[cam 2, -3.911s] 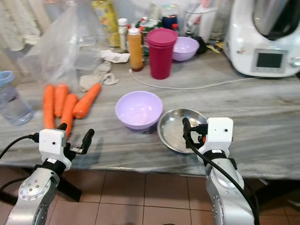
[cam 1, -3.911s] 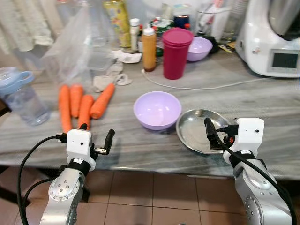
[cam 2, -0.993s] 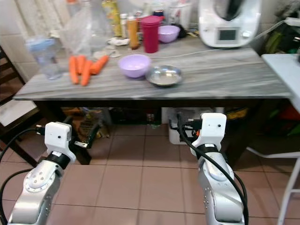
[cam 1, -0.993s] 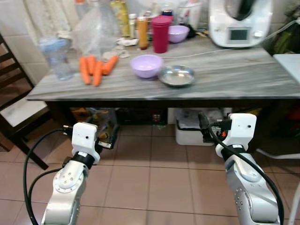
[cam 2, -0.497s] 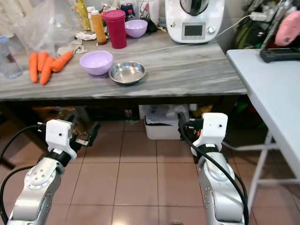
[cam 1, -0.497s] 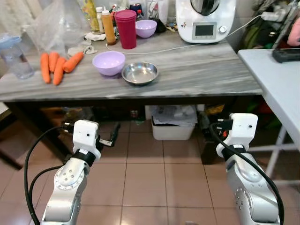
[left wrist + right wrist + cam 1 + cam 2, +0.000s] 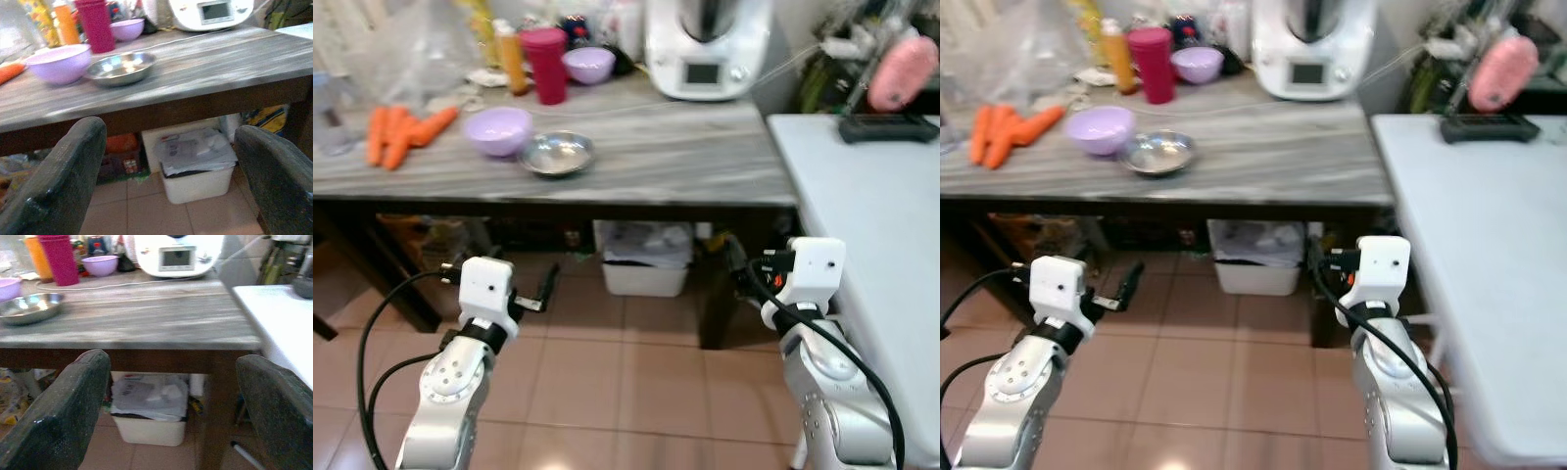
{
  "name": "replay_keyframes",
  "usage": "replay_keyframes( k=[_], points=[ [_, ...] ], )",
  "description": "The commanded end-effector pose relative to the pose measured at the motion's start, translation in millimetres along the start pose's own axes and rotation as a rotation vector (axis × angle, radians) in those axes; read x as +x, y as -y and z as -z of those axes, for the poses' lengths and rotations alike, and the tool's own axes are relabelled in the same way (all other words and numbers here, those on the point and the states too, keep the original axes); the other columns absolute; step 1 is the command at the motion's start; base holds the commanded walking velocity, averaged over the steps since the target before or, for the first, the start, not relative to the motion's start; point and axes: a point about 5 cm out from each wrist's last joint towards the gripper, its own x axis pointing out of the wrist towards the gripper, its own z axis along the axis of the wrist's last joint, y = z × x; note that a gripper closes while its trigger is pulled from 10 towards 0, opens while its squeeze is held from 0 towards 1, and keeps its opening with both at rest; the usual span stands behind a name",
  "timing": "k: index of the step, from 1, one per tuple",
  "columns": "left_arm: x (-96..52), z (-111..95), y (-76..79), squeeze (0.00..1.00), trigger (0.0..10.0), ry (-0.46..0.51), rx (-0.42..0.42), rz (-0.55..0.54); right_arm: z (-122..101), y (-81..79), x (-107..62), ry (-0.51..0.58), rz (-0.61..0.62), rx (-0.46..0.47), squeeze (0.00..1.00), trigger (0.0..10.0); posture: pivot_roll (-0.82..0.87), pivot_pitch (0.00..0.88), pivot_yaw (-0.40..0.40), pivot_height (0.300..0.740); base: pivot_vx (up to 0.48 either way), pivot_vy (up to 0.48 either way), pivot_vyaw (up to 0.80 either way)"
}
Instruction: Setting the table
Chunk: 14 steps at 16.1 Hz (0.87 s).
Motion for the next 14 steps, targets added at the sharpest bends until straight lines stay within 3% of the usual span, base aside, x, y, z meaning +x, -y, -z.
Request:
replay_keyframes(
  k=[1,5,14],
  points=[
    [1.0,-1.8,5.3,0.0,10.0,0.005,-0.005,0.027,-0.9,4.0,-1.7,-0.002,0.008,0.0,0.0,10.0,-0.21,0.059,0.061,0.74,0.0,-0.48,-0.64],
    [0.7,-1.0,6.6,0.0,10.0,0.004,-0.004,0.039,-0.3,4.0,-2.6,-0.003,0.004,-0.001,0.0,10.0,-0.21,0.053,0.058,0.74,0.0,-0.48,-0.61],
    [2.0,-3.2,11.7,0.0,10.0,0.01,-0.007,0.053,-1.0,2.5,-4.5,0.0,-0.01,-0.018,0.0,10.0,-0.21,0.053,0.058,0.74,0.0,-0.48,0.0]
  ],
)
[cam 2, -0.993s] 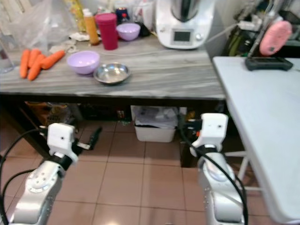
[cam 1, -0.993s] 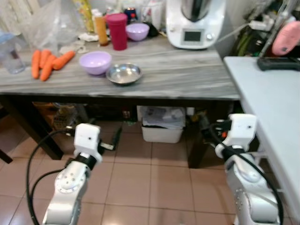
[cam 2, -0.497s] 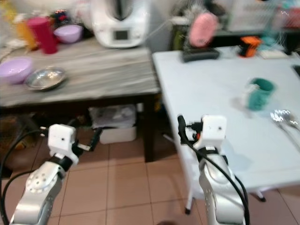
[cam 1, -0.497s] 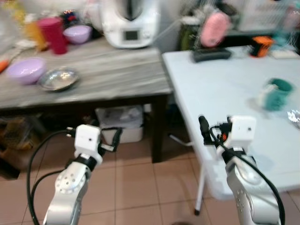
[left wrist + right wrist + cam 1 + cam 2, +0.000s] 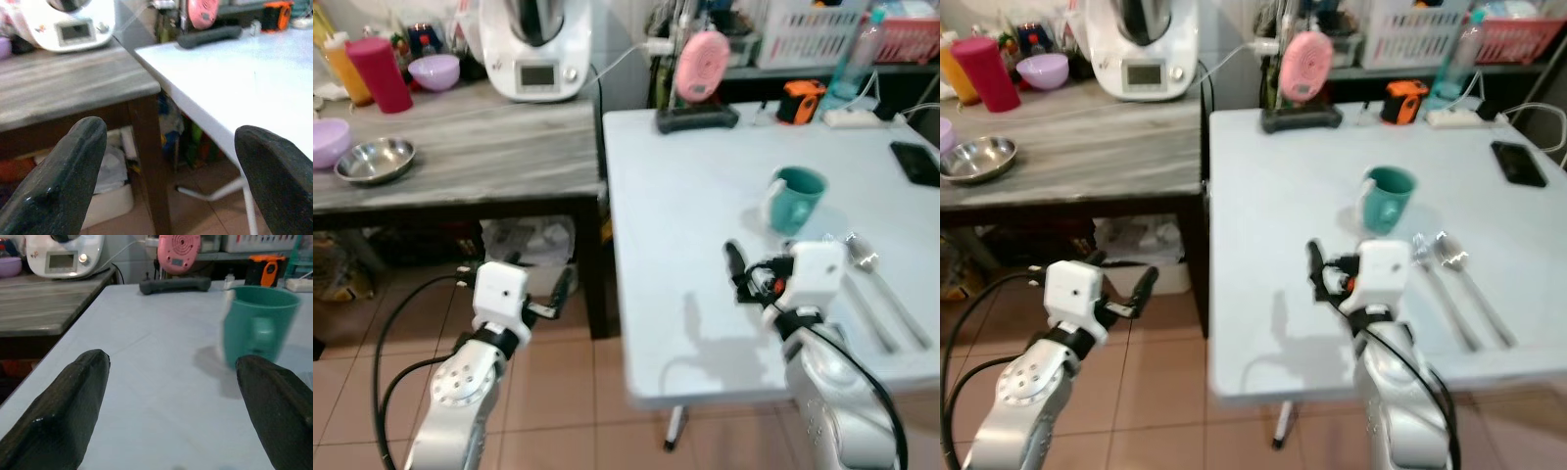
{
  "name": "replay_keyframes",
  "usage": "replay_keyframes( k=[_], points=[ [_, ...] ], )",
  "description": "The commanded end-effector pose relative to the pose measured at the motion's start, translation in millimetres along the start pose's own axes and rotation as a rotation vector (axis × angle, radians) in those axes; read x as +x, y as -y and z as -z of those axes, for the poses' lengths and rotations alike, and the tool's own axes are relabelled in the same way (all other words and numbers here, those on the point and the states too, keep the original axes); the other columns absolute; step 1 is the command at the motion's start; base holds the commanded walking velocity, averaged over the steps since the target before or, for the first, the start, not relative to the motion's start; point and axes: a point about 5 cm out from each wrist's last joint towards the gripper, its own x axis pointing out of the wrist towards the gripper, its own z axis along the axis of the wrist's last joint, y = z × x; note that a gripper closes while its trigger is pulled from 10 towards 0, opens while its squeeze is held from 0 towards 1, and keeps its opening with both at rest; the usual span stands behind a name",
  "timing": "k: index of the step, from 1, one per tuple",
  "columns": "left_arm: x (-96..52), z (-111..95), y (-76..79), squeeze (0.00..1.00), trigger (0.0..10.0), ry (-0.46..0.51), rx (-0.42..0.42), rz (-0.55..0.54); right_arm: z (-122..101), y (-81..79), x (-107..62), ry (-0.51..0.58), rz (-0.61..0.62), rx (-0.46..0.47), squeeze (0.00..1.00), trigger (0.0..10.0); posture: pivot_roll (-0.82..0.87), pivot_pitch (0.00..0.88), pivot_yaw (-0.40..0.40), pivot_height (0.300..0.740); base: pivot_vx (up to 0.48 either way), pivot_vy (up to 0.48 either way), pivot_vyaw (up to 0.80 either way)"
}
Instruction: Setting the table
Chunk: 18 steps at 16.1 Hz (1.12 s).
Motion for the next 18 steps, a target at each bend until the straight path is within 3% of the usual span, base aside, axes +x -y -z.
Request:
replay_keyframes(
  k=[1,5,13,18],
  points=[
    [1.2,-2,3.2,0.0,10.0,0.002,0.0,0.011,-2,4.2,-1.8,0.005,0.011,-0.012,0.0,10.0,-0.21,0.054,0.058,0.74,0.0,-0.48,0.0],
    [0.1,0,5.1,0.0,10.0,-0.006,-0.005,0.02,0,3.7,-4.8,-0.004,0.012,-0.017,0.0,10.0,-0.22,0.055,0.062,0.74,0.0,-0.48,0.0],
    [-2.1,7,4.9,0.0,10.0,-0.036,-0.015,0.029,5,0.4,-4.3,-0.027,-0.02,-0.045,0.0,10.0,-0.21,0.068,0.073,0.74,0.0,0.0,0.0],
    [-5.1,11,13.8,0.0,10.0,-0.065,-0.042,0.163,4,-1.3,17.2,-0.074,-0.095,-0.105,0.0,10.0,-0.21,0.086,0.078,0.74,0.0,0.0,0.0]
  ],
)
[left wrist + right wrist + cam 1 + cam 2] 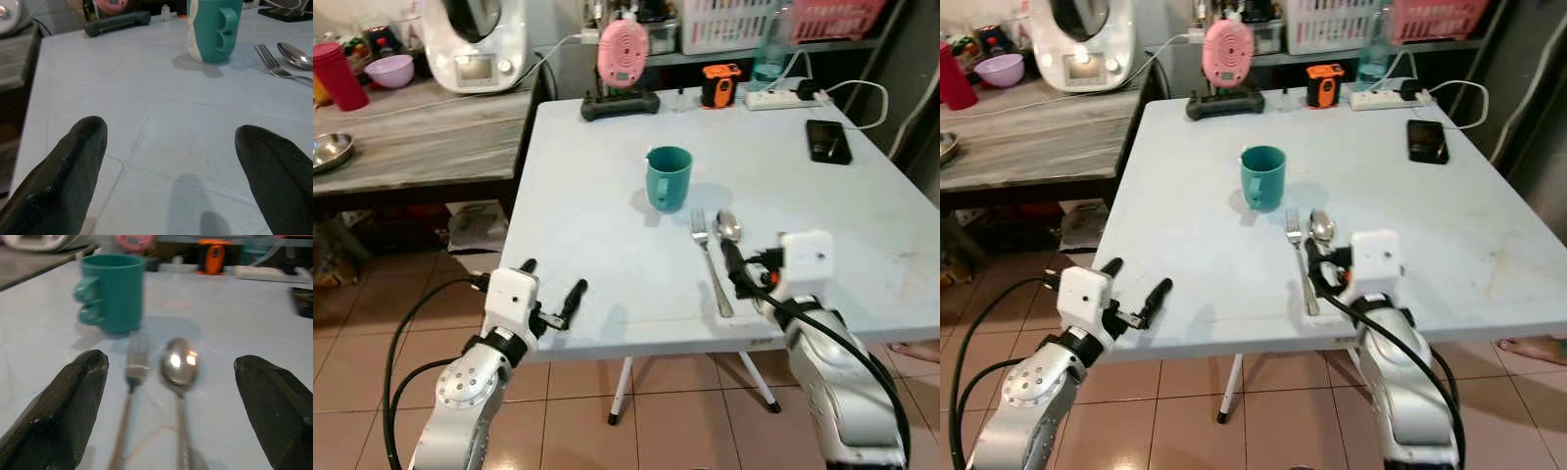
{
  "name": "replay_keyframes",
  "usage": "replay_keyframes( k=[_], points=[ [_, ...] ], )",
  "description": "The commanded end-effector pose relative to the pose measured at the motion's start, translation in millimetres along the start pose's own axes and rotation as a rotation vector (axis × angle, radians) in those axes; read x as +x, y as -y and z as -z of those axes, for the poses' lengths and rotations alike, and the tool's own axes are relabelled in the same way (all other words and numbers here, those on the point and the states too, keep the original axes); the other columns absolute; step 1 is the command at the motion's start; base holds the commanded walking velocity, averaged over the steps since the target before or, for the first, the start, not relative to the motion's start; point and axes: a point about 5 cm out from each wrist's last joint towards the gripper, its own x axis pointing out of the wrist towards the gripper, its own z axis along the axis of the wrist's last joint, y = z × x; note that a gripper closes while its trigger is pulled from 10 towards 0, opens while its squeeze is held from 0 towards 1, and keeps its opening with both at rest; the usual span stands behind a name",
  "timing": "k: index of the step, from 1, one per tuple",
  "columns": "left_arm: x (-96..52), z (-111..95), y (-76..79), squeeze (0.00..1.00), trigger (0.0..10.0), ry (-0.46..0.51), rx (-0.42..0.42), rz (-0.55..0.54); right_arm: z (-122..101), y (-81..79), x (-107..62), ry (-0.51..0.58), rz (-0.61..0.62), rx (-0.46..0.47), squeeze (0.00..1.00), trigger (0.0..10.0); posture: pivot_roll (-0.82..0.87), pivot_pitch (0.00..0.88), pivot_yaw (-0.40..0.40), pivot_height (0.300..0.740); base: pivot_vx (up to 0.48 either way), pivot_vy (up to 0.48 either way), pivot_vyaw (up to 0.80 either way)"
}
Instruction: Setting the table
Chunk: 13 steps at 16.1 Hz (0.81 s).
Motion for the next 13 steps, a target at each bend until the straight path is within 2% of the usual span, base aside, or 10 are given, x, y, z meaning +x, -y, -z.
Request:
replay_keyframes(
  k=[1,2,3,4,5,6,7,8,9,13],
  points=[
    [-1.0,0,0.6,0.0,10.0,-0.01,0.004,0.021,3,-4.2,2.8,-0.026,-0.028,-0.004,0.0,10.0,-0.21,0.086,0.078,0.74,0.0,0.0,0.0],
    [-1.4,1,2.6,0.0,10.0,-0.017,0.006,0.044,1,-6.1,6.6,-0.025,-0.042,-0.005,0.0,10.0,-0.21,0.09,0.078,0.74,0.0,0.0,0.0],
    [-2.7,3,6.6,0.0,10.0,-0.036,0.003,0.097,3,-12.3,18.2,-0.069,-0.078,0.005,0.0,10.0,-0.22,0.106,0.072,0.74,0.0,0.0,0.0],
    [-4.0,5,8.8,0.0,10.0,-0.041,-0.006,0.13,8,-17.5,23.0,-0.11,-0.107,-0.018,0.0,10.0,-0.21,0.111,0.07,0.74,0.0,0.0,0.0],
    [-5.4,5,11.1,0.0,10.0,-0.043,-0.006,0.162,11,-21.7,27.0,-0.127,-0.126,-0.001,0.0,10.0,-0.21,0.115,0.065,0.74,0.0,0.0,0.0],
    [-6.1,5,12.9,0.0,10.0,-0.045,-0.004,0.185,14,-23.5,28.6,-0.147,-0.138,-0.01,0.0,7.6,-0.21,0.12,0.063,0.74,0.0,0.0,0.0],
    [-6.9,5,14.7,0.0,10.0,-0.045,-0.001,0.201,20,-24.8,30.5,-0.174,-0.15,-0.019,0.0,1.1,-0.21,0.123,0.062,0.74,0.0,0.0,0.0],
    [-6.9,5,15.0,0.0,10.0,-0.045,-0.001,0.202,21,-24.9,30.9,-0.181,-0.153,-0.018,0.0,1.1,-0.21,0.123,0.062,0.74,0.0,0.0,0.0],
    [-7.3,5,15.5,0.0,10.0,-0.045,-0.007,0.209,25,-24.7,32.8,-0.203,-0.159,-0.014,0.0,0.0,-0.21,0.125,0.061,0.74,0.0,0.0,0.0],
    [-7.8,5,17.3,0.0,10.0,-0.045,-0.014,0.23,36,-19.2,33.8,-0.264,-0.136,-0.018,0.0,0.0,-0.21,0.12,0.063,0.74,0.0,0.0,0.0]
  ],
)
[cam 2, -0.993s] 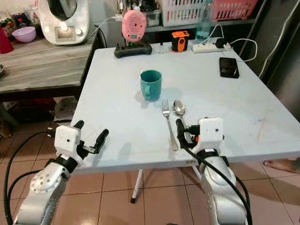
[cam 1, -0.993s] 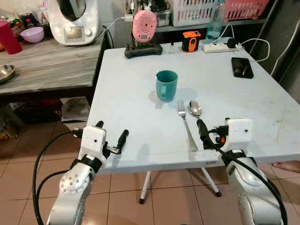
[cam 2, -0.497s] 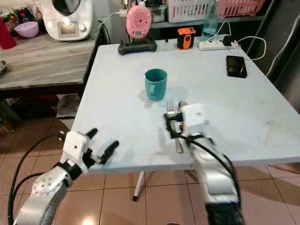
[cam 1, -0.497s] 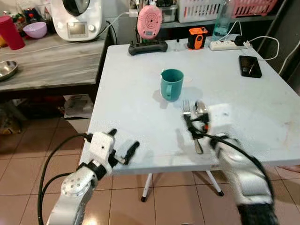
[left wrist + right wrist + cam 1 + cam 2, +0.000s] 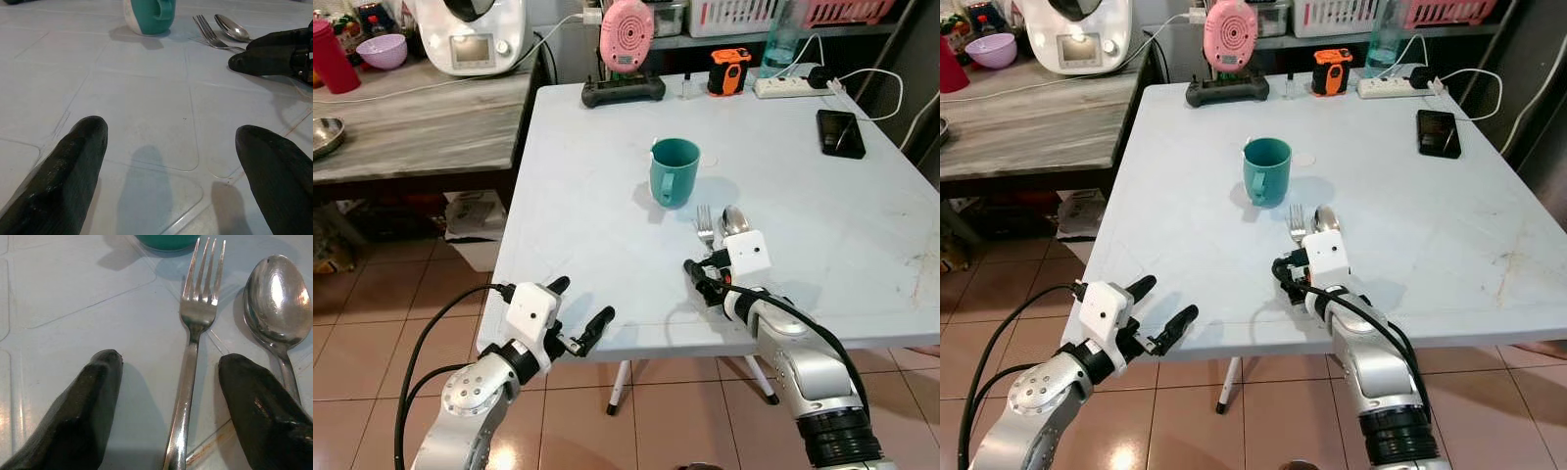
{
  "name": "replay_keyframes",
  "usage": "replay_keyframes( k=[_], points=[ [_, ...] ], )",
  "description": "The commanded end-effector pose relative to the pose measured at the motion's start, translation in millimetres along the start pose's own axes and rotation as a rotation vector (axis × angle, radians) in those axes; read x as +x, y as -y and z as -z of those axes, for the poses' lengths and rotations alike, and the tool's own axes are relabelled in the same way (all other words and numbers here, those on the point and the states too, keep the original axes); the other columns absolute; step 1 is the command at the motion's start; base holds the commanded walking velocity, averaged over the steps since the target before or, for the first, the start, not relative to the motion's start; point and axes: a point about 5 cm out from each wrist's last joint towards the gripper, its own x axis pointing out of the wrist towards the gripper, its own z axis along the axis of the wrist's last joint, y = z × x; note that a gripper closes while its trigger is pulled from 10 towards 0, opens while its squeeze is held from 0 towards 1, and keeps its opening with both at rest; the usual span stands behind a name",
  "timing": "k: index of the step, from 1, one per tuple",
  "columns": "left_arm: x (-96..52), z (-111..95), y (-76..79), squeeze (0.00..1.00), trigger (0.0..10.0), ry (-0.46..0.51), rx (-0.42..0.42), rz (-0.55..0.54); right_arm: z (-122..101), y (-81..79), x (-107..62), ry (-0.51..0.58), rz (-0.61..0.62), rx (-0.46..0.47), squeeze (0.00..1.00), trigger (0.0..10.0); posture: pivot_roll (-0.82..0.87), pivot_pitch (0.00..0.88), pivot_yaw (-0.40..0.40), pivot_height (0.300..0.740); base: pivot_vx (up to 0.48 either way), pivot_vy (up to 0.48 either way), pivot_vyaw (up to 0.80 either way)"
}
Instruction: Setting the table
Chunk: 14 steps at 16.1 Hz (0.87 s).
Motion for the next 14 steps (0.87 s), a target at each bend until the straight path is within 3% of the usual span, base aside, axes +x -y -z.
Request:
replay_keyframes(
  k=[1,7,14],
  points=[
    [-2.8,-1,-0.1,0.0,10.0,-0.005,0.01,0.012,6,1.6,1.1,-0.031,0.006,0.006,0.0,0.0,-0.21,0.119,0.063,0.74,0.0,0.0,0.0],
    [-1.8,0,3.1,0.0,10.0,-0.002,0.007,0.111,11,10.5,3.5,-0.07,0.003,0.054,0.0,0.0,-0.2,0.117,0.064,0.74,0.0,0.0,0.0],
    [2.5,-7,1.4,0.0,10.0,0.022,0.017,0.099,15,15.9,5.8,-0.089,-0.002,0.113,0.0,0.0,-0.2,0.102,0.062,0.74,0.0,0.0,0.0]
  ],
)
